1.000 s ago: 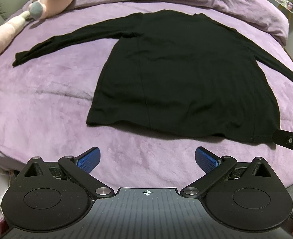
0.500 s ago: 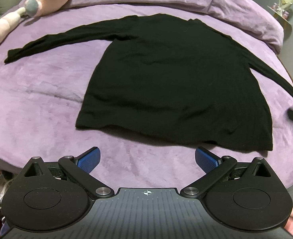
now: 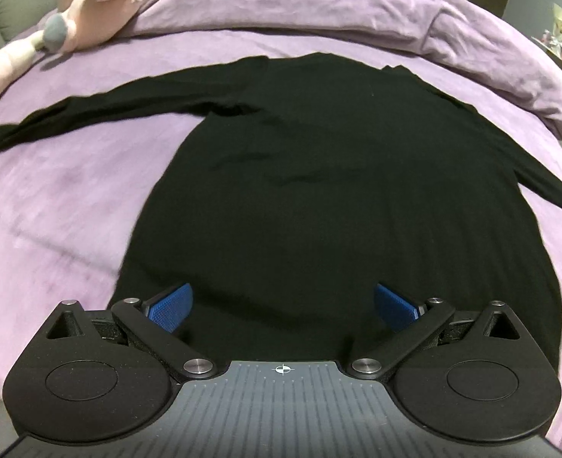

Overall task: Fold small clothes
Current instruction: 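Grasp the cuff of a black sleeve with the right tool and lift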

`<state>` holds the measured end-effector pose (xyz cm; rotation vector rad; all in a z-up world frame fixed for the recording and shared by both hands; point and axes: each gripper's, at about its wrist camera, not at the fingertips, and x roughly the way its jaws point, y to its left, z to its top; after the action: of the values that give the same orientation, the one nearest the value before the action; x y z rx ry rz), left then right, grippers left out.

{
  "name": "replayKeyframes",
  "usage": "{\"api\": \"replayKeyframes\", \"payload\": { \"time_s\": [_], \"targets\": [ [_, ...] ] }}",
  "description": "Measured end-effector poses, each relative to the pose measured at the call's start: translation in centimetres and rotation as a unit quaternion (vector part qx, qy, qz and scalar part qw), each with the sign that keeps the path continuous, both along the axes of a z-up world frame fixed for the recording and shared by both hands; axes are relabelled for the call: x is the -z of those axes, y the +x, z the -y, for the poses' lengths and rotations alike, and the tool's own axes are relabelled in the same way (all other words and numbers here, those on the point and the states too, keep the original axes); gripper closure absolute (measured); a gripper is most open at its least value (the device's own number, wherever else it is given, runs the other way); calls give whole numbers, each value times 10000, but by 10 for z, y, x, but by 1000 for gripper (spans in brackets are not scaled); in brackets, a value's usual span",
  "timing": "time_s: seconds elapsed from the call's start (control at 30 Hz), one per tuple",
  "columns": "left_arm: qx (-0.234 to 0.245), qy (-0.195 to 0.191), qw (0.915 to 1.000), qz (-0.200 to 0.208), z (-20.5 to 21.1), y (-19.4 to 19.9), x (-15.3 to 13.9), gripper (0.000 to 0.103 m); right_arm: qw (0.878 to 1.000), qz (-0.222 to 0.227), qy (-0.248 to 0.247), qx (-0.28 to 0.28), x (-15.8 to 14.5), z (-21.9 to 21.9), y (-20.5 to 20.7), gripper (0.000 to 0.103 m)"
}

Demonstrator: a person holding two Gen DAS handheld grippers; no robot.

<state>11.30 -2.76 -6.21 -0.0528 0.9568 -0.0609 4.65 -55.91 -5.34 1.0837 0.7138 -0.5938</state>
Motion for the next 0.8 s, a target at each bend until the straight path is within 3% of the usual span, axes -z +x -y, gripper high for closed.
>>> {"api": "replayKeyframes", "payload": {
  "time_s": [0.07, 0.13, 0.2, 0.27, 0.33, 0.57, 0.8],
  "targets": [
    [7, 84, 10000, 35, 9, 13, 8, 0, 9989, 78, 219, 418, 25, 21, 0, 66],
    [7, 138, 9999, 44, 16, 22, 16, 0, 9967, 83, 260, 765, 42, 36, -1, 67],
    [42, 156, 9999, -6, 20, 28, 25, 0, 9932, 116, 348, 1105, 60, 49, -2, 78],
    [69, 186, 9997, -108, 23, 33, 33, 0, 9900, 96, 332, 1369, 73, 59, 2, 95],
    [116, 171, 9994, -282, 23, 36, 42, 0, 9889, 78, 337, 1446, 83, 66, 5, 101],
    [271, -80, 9994, -207, 11, 30, 49, 0, 9806, 455, 651, 1793, 89, 82, -2, 99],
    [368, 2, 9990, -259, 14, 33, 50, 0, 9812, 424, 539, 1804, 87, 89, 3, 97]
  ]
}}
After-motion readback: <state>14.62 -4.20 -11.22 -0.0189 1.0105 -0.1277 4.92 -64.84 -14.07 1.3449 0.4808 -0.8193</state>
